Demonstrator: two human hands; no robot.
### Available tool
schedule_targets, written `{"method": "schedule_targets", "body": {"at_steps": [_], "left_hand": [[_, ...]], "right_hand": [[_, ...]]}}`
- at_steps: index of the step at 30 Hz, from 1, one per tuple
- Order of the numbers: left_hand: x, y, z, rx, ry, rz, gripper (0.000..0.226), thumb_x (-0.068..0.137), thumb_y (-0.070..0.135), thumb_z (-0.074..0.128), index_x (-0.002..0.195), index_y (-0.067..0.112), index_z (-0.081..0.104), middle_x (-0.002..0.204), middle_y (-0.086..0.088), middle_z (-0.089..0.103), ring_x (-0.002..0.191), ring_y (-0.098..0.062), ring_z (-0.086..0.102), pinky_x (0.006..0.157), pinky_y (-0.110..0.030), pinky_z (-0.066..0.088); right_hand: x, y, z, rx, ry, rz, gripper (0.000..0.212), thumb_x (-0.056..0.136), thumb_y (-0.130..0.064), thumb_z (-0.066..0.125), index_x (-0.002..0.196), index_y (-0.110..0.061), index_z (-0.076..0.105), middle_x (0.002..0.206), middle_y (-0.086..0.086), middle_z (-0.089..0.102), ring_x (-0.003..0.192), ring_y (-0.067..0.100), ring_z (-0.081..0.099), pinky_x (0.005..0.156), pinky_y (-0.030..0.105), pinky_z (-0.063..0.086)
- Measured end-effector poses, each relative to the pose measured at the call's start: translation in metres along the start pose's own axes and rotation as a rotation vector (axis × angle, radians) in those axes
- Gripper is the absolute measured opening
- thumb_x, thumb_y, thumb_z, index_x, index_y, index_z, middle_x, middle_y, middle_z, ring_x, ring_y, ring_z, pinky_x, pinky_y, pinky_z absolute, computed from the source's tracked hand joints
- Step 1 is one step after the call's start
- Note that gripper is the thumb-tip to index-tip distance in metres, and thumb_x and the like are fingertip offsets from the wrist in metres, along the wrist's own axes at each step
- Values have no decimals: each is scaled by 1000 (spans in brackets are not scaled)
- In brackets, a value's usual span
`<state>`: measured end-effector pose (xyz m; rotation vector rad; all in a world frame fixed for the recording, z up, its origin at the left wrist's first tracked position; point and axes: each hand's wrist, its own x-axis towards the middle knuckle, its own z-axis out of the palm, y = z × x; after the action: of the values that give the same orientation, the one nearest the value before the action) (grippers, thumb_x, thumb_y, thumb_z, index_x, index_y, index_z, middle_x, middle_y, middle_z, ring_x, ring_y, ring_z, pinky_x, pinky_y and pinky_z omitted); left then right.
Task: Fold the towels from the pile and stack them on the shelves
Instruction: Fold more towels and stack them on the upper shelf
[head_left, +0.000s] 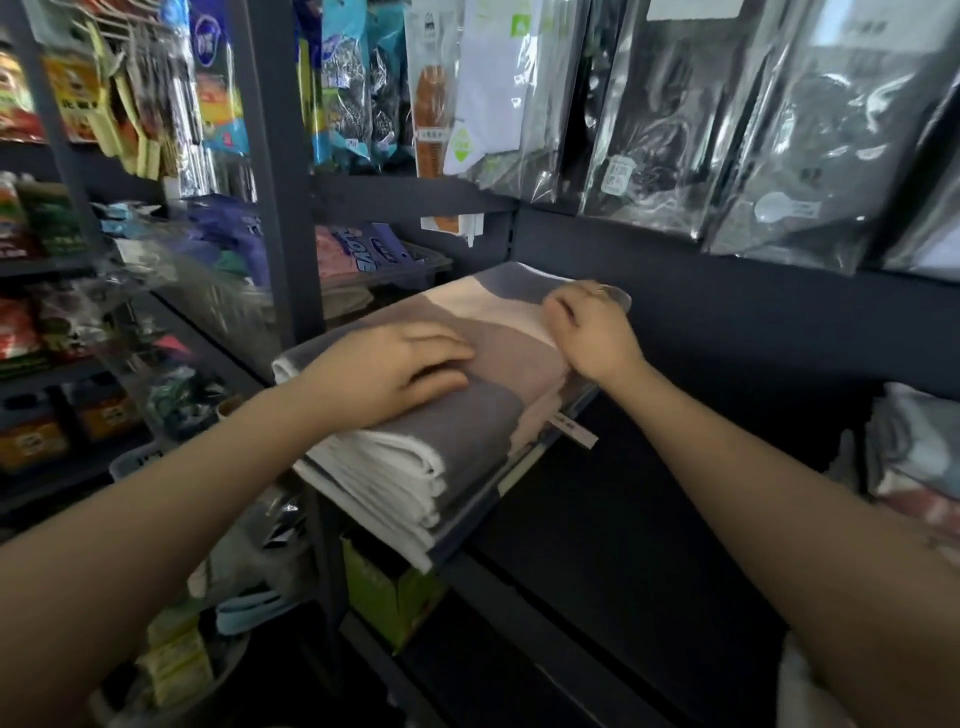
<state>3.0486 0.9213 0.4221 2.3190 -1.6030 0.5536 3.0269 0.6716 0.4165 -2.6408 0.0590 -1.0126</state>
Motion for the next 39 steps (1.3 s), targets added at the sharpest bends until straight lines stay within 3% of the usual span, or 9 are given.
{"method": "schedule_targets", "body": {"at_steps": [2, 5, 10, 14, 17, 22, 25, 32, 39], "left_hand": [[-20, -11, -2, -12, 119, 56, 72, 93, 59, 14, 113, 12, 64, 113, -7, 65, 105, -12, 53, 91, -28, 42], [-54, -19, -6, -32, 136, 68, 62, 93, 58, 20, 123, 13, 50, 118, -12, 62, 107, -14, 46, 87, -26, 35], [-80, -40, 14, 265, 230, 160, 40, 98, 37, 35, 116, 10, 57, 112, -11, 66, 98, -25, 65, 85, -31, 40], [-82, -52, 13, 296, 388, 124, 26, 86, 13, 51, 108, 8, 65, 102, -9, 70, 90, -24, 68, 78, -34, 53], [-83, -45, 16, 337, 320, 49, 30, 79, 10, 51, 103, 6, 68, 101, -10, 71, 91, -25, 69, 78, -35, 54], [-105, -20, 27, 216, 212, -41, 49, 86, 21, 36, 122, -5, 54, 121, -21, 59, 111, -35, 58, 98, -45, 42], [-116, 20, 25, 85, 261, 88, 51, 85, 20, 37, 132, 3, 44, 133, -16, 50, 123, -31, 44, 106, -42, 34], [-115, 131, 34, -139, 235, 463, 48, 86, 21, 40, 132, 12, 38, 124, -11, 55, 116, -22, 43, 91, -37, 44], [-90, 207, 40, -289, 180, 482, 47, 85, 26, 38, 125, 7, 52, 123, -11, 55, 112, -26, 53, 89, -36, 47]], "right_hand": [[-30, -38, -8, 148, -19, -239, 26, 93, -14, 46, 95, 2, 66, 101, 17, 65, 100, 28, 56, 88, 27, 35], [-77, -83, -21, 139, -166, -527, 33, 93, -27, 44, 101, -6, 67, 106, 9, 63, 101, 17, 55, 91, 26, 39], [-107, -102, -22, -169, -156, -645, 48, 87, -45, 48, 120, -12, 60, 116, 6, 61, 109, 24, 55, 91, 36, 42], [-113, -122, -16, -290, 75, -471, 38, 89, -38, 43, 111, -17, 66, 108, 6, 64, 103, 21, 45, 84, 32, 32], [-128, -133, -7, -246, -75, -307, 51, 91, -41, 33, 125, -10, 56, 126, 11, 57, 116, 29, 50, 97, 37, 35], [-177, -140, -9, -287, -219, -161, 66, 90, -50, 29, 145, -13, 28, 152, 9, 26, 140, 26, 23, 115, 36, 15], [-211, -148, -33, -292, -194, -52, 56, 89, -42, 33, 138, -13, 41, 147, 10, 36, 132, 28, 38, 110, 38, 27], [-300, -142, -113, -505, -77, 131, 35, 84, -30, 39, 92, -10, 67, 115, 14, 61, 98, 35, 60, 82, 41, 46], [-346, -95, -194, -545, 33, 431, 29, 81, -20, 47, 92, -3, 67, 106, 20, 62, 93, 41, 60, 79, 44, 49]]}}
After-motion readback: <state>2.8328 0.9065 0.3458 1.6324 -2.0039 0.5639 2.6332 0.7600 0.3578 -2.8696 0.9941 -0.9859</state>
